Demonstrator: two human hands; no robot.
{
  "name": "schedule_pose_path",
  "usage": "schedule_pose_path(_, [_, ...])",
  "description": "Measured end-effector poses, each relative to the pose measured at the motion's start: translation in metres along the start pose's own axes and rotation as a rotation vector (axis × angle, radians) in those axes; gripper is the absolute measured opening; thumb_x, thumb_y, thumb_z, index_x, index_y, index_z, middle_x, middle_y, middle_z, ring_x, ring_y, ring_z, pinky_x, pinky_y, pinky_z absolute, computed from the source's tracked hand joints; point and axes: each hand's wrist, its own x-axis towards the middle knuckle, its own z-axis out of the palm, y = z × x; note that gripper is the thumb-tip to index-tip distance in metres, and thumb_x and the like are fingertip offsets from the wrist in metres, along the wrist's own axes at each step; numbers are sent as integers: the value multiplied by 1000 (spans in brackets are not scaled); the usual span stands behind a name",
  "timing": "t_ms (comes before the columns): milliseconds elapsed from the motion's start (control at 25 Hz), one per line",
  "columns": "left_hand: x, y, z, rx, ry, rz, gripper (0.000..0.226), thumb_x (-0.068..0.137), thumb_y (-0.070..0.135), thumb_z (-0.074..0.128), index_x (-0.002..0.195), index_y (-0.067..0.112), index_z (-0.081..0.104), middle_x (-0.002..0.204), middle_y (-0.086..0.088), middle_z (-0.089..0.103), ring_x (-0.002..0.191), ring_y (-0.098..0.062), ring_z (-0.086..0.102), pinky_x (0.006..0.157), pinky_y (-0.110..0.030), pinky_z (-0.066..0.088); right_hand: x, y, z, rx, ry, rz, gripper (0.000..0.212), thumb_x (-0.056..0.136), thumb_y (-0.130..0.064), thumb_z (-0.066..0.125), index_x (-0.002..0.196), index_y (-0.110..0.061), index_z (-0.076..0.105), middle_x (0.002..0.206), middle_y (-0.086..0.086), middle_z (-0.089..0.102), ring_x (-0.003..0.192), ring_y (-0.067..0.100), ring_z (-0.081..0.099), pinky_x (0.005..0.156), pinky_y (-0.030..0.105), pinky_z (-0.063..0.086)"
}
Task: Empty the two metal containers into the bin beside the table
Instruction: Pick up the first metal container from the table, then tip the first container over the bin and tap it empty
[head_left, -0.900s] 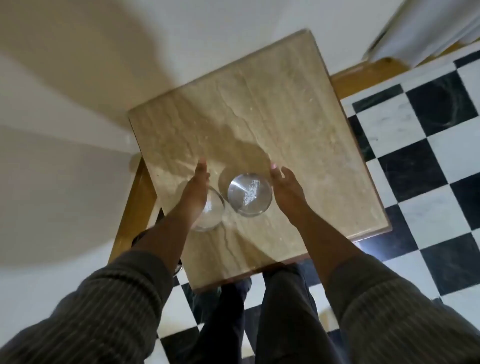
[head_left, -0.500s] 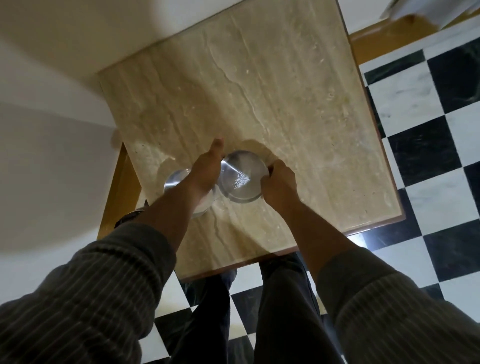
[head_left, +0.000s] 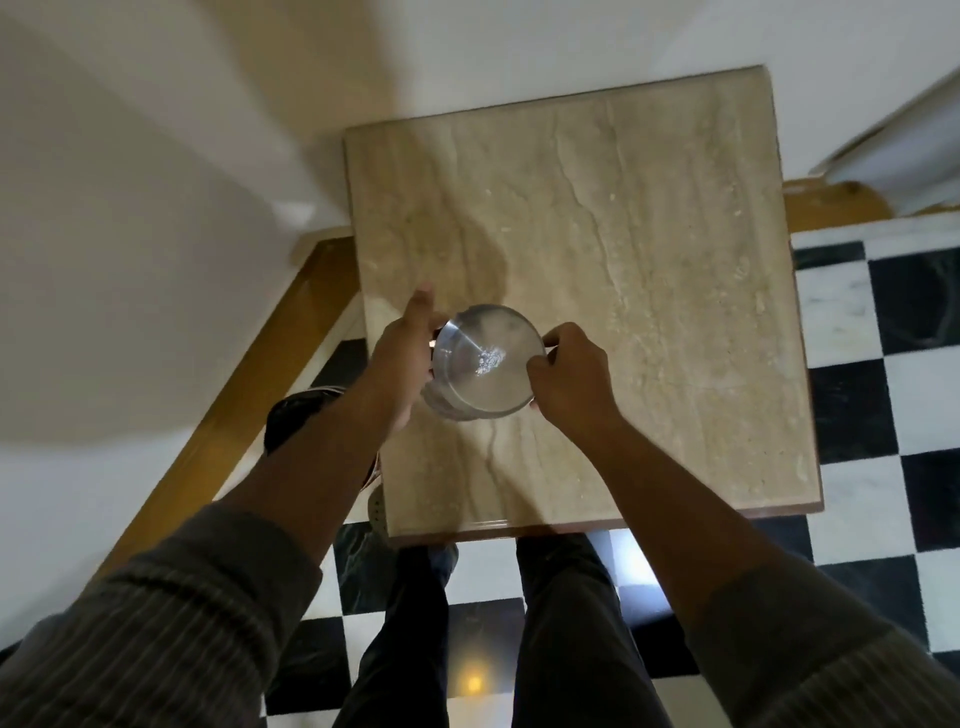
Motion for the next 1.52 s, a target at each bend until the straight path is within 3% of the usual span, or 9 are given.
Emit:
schedule_pose_path(160, [-13,-39,-76,-42,87,-17,84,92,77,21,140,21,61,134,-3,67,120,-23,64,98,-39,51,-20,-34,62,-30,-84,-73,22,80,-10,52,102,-10,56,97,10,65,77,28,66,71,49,60])
schedule_pose_path(440, [-30,-125,-194,-139,249,-116,66,101,65,22,110,21,72,120,-7,71,117,-28,64,94,-40,49,-59,-63,194,-67,-366,-15,32,88,-6,55,120,-7,51,105,8,58,95,30,65,64,41,63])
schedule_pose_path(600, [-18,-179,-241,-210,242,-240,69,102,64,25,126,15,67,129,-10,69,120,-31,62,95,-43,49,-65,-61,259,-184,-491,-46,32,90,-1,52,122,-5,52,106,8,53,100,31,60,77,48,62])
schedule_pose_path(800, [25,-226,-286,-312,-62,-401,60,95,51,58,144,17,48,148,-17,55,127,-40,58,105,-56,49,-43,-52,301,-384,-542,-352,33,90,-9,62,122,-7,59,102,0,50,97,18,54,86,34,53])
schedule_pose_path(1040, [81,-225,-313,-14,-525,-404,101,36,34,101,128,22,60,127,-14,65,116,-35,63,84,-44,62,-15,-39,315,-590,-566,-947,47,82,-7,70,127,-6,55,125,16,55,107,27,59,86,30,50])
schedule_pose_path(1200, [107,-230,-286,284,-524,-226,102,49,40,91,140,26,47,136,-7,59,122,-31,58,99,-47,53,-1,-27,321,-759,-537,-1140,45,80,-18,61,123,-6,57,124,20,58,108,34,60,82,34,49])
schedule_pose_path(1320, [109,-250,-267,654,-248,100,118,51,59,85,150,17,36,139,-4,54,127,-29,53,101,-38,49,0,-6,320,-897,-512,-1115,59,75,-14,73,128,2,51,129,30,55,113,44,58,84,49,58])
schedule_pose_path(1400, [105,-268,-261,988,-19,326,136,49,74,74,156,5,27,152,-15,45,135,-34,46,111,-41,40,-6,10,316,-978,-535,-1076,82,74,-22,79,139,5,36,142,32,44,130,48,45,92,56,54])
schedule_pose_path(1520, [102,-290,-256,1008,75,491,144,47,74,75,156,-5,25,156,-25,41,138,-40,43,114,-54,38,-25,8,299,-888,-398,-1153,98,83,-55,65,146,6,22,156,31,20,147,43,15,112,58,35])
